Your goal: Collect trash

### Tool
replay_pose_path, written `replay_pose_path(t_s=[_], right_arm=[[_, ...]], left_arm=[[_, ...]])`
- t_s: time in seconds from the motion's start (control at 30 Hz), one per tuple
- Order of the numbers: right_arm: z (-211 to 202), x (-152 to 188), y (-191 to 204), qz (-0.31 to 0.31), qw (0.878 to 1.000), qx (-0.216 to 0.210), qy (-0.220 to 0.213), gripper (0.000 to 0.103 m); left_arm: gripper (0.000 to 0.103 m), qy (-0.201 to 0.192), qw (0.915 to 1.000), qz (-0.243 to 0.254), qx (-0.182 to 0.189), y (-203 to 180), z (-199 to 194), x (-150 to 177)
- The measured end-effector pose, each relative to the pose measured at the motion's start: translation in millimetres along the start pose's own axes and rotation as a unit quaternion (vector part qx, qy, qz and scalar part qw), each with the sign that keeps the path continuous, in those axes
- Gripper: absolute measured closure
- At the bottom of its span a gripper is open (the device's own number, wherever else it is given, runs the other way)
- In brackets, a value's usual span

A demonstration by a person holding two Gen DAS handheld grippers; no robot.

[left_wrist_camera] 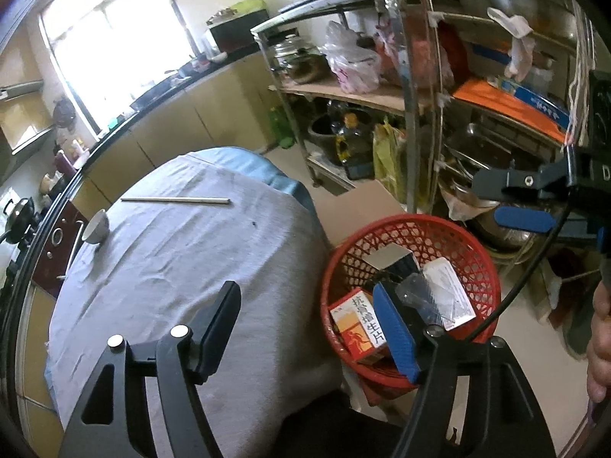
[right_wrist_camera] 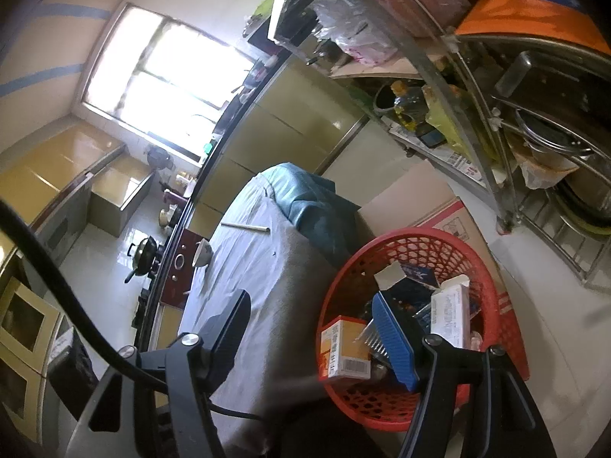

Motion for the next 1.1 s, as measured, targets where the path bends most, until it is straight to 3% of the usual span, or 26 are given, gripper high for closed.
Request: replay_pose_path(t_s=[0.57, 1.1], right_arm=[[6.4, 9.6, 33.2, -0.055, 0.998, 0.02, 0.005, 0.033], [22.0, 38.1, 104.8, -0.157, 0.987, 0.02, 0.015, 0.033]], left_arm=[[0.024, -0.019, 0.9991, -0.036, 0.014, 23.1, -29.4, 6.1], [0.02, -0.051, 0.9926, -0.108, -0.021, 85.3, -73.4, 24.7]])
Point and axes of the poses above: each gripper's, at about its wrist camera, not at the fingertips, and z roughly the way its jaws point, y to its left, x to its underside, the point moved 8 cm from there along z, roughly the way its jaws point, and after that the axes turned 1 degree about y, right-handed, at the moved point
